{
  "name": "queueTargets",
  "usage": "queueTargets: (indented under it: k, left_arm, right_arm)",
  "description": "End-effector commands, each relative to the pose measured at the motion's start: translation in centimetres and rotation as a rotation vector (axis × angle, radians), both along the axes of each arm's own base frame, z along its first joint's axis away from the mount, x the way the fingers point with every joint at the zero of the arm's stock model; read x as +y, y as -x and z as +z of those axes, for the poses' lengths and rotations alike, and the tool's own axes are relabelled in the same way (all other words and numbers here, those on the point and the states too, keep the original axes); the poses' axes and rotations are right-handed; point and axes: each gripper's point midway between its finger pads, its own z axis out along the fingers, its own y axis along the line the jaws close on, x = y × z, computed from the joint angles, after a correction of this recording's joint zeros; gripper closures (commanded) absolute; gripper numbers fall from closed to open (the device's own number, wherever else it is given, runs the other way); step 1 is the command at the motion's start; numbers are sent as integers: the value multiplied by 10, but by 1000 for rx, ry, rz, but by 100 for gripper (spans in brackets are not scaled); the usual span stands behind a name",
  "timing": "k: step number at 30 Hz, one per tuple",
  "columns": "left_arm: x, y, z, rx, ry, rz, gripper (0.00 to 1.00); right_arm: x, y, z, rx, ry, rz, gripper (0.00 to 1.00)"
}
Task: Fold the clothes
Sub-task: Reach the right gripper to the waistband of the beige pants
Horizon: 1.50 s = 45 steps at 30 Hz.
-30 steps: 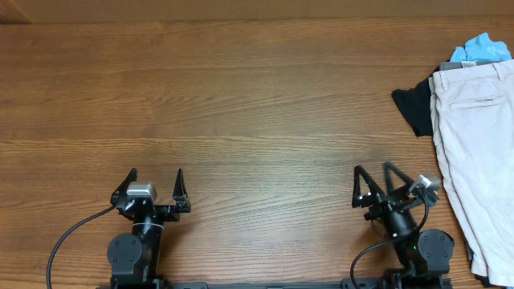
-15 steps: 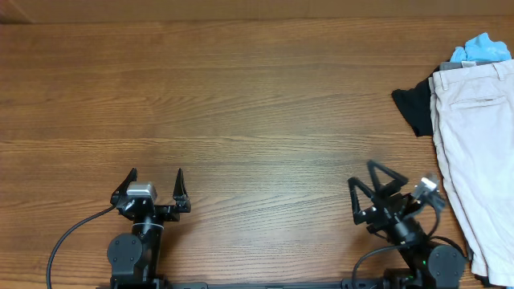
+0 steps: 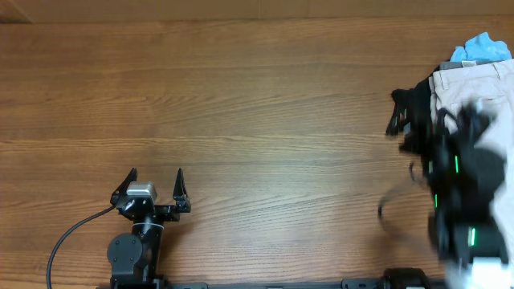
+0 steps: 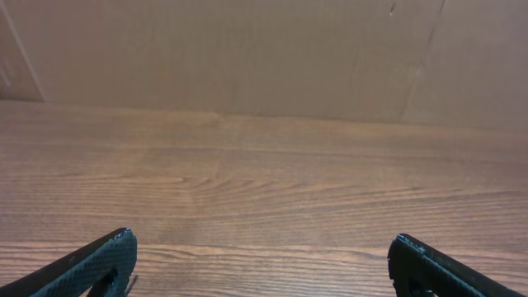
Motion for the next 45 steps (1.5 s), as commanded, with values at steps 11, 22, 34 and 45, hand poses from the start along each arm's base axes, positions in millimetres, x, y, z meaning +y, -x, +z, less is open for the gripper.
queueTargets:
  k: [11,22,34,45]
  left_arm:
    - [5,0,0,-5,-27,22,0]
    - [5,0,0,-5,-27,22,0]
    - [5,0,0,-5,-27,22,0]
    - [5,0,0,-5,-27,22,0]
  right_arm:
    - [-92,-123,-126,666,512,-148,0]
    - [-137,-156,-185,766,766,-254,0]
    - [-190,-138,-241,904,731,-318,1]
    - [-174,-151,-261,852,614,-168,4]
